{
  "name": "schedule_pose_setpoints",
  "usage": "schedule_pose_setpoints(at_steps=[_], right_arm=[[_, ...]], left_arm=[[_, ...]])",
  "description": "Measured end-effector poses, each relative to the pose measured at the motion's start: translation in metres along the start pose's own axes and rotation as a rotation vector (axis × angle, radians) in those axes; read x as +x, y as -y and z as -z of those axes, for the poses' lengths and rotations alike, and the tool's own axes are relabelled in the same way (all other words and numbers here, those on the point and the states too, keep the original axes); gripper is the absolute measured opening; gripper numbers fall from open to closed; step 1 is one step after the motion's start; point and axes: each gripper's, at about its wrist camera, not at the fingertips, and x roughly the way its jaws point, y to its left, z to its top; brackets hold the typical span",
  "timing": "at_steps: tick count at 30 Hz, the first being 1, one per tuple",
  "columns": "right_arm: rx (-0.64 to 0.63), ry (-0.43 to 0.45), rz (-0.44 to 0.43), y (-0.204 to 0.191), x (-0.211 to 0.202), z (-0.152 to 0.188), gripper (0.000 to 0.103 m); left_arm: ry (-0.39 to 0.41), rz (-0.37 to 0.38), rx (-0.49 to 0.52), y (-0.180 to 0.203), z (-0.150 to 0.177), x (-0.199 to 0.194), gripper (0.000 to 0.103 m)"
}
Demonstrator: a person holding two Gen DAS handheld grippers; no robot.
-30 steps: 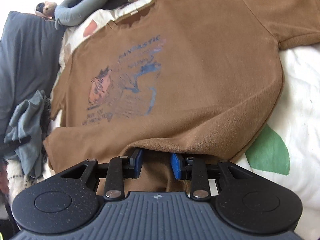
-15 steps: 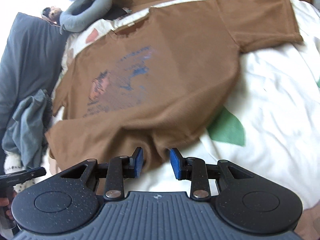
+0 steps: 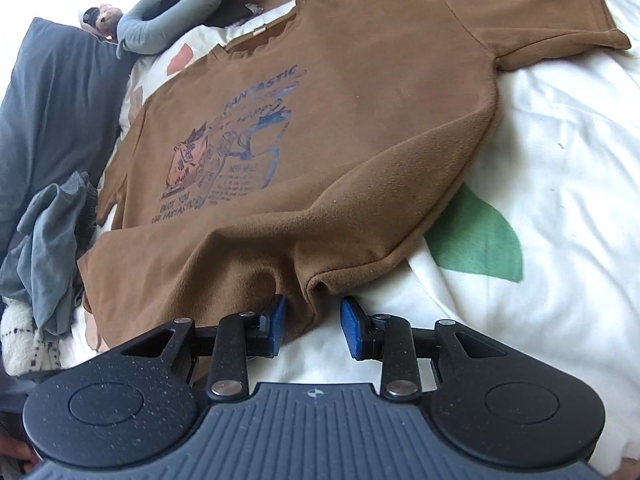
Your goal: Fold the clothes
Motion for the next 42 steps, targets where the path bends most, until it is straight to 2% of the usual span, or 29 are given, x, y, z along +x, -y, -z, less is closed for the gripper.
schedule_pose_setpoints(at_steps=[3, 4, 5, 6, 7, 9, 10, 20, 27, 36, 42], right_arm=[[-0.013, 0.009, 0.003, -0.002, 0.005, 0.0, 0.034], [-0.015, 0.011, -0.001, -0.003, 0.005, 0.0, 0.032], [-0.017, 0.013, -0.007, -0.003, 0.005, 0.0, 0.022], [-0.02, 0.014, -0.014, -0.003, 0.005, 0.0, 0.017], [-0.021, 0.016, -0.018, -0.003, 0.005, 0.0, 0.006], [-0.018, 0.02, -0.018, -0.003, 0.003, 0.0, 0.002], [-0.015, 0.022, -0.019, -0.003, 0.002, 0.0, 0.001], [0.006, 0.046, -0.042, -0.008, -0.032, 0.001, 0.0], [0.004, 0.065, -0.06, -0.012, -0.071, 0.004, 0.0], [0.026, 0.076, -0.061, -0.007, -0.098, -0.004, 0.0], [0.06, 0.055, -0.035, 0.005, -0.074, -0.01, 0.0]], left_arm=[[0.006, 0.035, -0.006, 0.008, 0.001, 0.01, 0.065], [0.015, 0.047, -0.011, 0.01, 0.001, 0.011, 0.061], [0.023, 0.058, -0.016, 0.012, 0.0, 0.012, 0.056], [0.032, 0.068, -0.02, 0.014, -0.001, 0.013, 0.051], [0.039, 0.075, -0.021, 0.016, -0.003, 0.014, 0.037], [0.057, 0.068, -0.016, 0.019, -0.006, 0.011, 0.017], [0.07, 0.067, -0.014, 0.02, -0.007, 0.007, 0.011], [0.228, 0.113, -0.036, 0.015, -0.036, -0.06, 0.006], [0.284, 0.132, -0.014, 0.018, -0.063, -0.085, 0.006], [0.271, 0.148, 0.01, 0.022, -0.08, -0.069, 0.006], [0.236, 0.118, -0.011, 0.01, -0.092, -0.034, 0.006]])
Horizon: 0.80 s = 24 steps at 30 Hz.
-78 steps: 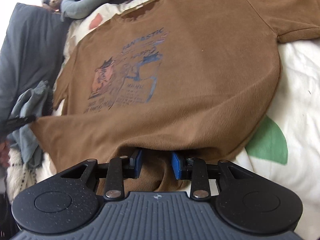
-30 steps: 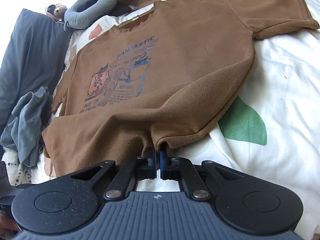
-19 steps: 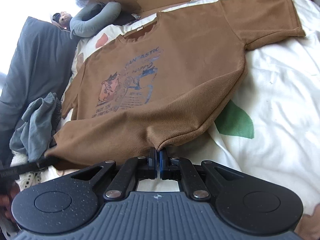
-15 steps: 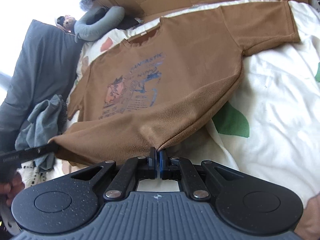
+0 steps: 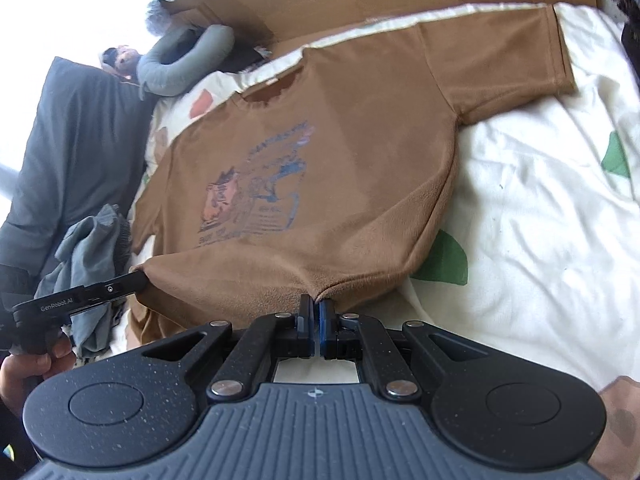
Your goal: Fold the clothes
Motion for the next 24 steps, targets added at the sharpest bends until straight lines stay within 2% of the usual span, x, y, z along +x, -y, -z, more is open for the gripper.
schedule_pose_setpoints(at_steps=[9, 13, 16, 18, 20, 22, 24], right_arm=[[0.066, -0.016, 0.044, 0.012, 0.038, -0.006, 0.003], [0.081, -0.02, 0.03, 0.012, 0.036, -0.004, 0.012], [0.104, -0.042, -0.013, 0.012, 0.033, 0.002, 0.014], [0.117, -0.069, -0.052, 0.009, 0.033, 0.009, 0.019], [0.122, -0.088, -0.083, 0.004, 0.036, 0.017, 0.036], [0.123, -0.103, -0.106, -0.001, 0.04, 0.024, 0.044], [0.123, -0.113, -0.125, -0.006, 0.045, 0.03, 0.044]], left_arm=[[-0.042, -0.062, 0.016, -0.019, -0.012, 0.045, 0.006], [-0.062, -0.081, 0.014, -0.026, -0.013, 0.059, 0.006], [-0.073, -0.088, 0.01, -0.028, -0.012, 0.064, 0.006], [-0.079, -0.09, -0.001, -0.029, -0.011, 0.065, 0.007], [-0.081, -0.089, -0.015, -0.03, -0.01, 0.064, 0.012], [-0.077, -0.089, -0.023, -0.03, -0.01, 0.061, 0.018], [-0.076, -0.084, -0.017, -0.029, -0.009, 0.055, 0.023]])
